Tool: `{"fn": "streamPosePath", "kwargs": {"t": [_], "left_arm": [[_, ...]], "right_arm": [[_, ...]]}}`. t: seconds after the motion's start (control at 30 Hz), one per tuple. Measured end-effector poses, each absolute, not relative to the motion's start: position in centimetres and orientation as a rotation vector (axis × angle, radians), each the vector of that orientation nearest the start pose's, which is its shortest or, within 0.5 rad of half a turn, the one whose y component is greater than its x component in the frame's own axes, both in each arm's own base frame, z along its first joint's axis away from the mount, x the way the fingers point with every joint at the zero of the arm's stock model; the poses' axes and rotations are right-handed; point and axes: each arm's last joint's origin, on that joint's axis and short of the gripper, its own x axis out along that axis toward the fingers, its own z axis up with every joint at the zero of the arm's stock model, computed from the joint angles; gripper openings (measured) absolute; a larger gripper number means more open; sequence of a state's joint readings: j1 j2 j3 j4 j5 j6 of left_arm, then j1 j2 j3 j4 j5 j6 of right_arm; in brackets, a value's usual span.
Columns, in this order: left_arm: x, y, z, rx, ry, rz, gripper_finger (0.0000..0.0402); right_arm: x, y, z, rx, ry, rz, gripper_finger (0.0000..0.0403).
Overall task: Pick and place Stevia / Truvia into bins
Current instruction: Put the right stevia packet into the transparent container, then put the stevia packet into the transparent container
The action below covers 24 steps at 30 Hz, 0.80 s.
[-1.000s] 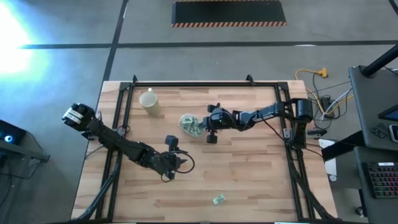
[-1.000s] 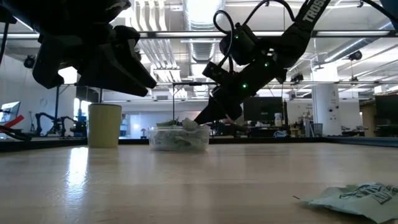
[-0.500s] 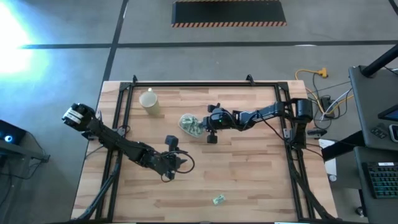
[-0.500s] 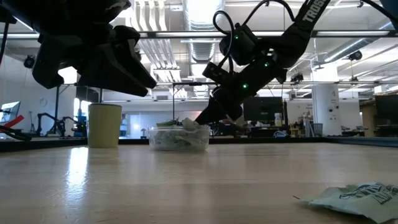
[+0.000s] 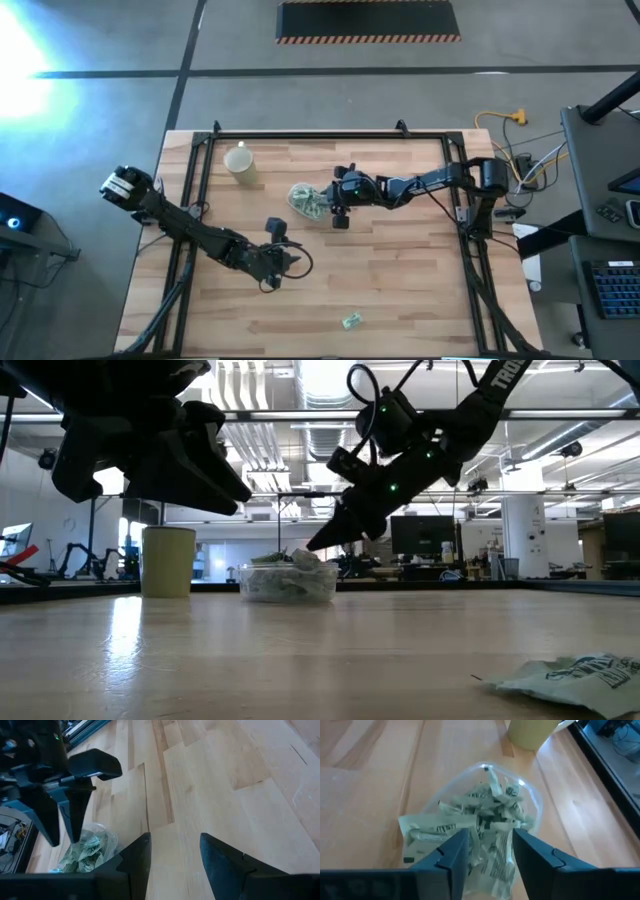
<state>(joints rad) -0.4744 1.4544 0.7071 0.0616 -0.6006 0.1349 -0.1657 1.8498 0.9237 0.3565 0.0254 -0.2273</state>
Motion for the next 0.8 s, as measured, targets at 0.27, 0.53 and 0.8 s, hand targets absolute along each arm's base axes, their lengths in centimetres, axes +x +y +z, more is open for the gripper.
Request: {"fn": "streamPosePath", "kwargs": {"t": [0.27, 0.53, 0.8], "left_arm": [[25.7, -11.4, 18.5, 0.482, 0.600, 0.082, 0.0153], [25.8, -11.7, 18.6, 0.447, 0.590, -0.003, 0.0153], [26.4, -12.4, 19.2, 0.395, 0.498, -0.132, 0.0153]], "right_arm": [[36.1, -5.9, 15.8, -0.183, 0.577, -0.117, 0.0149], [34.6, -5.1, 16.7, -0.173, 0.692, -0.003, 0.0131], [31.8, -3.1, 19.2, -0.098, 0.779, 0.226, 0.0115]]}}
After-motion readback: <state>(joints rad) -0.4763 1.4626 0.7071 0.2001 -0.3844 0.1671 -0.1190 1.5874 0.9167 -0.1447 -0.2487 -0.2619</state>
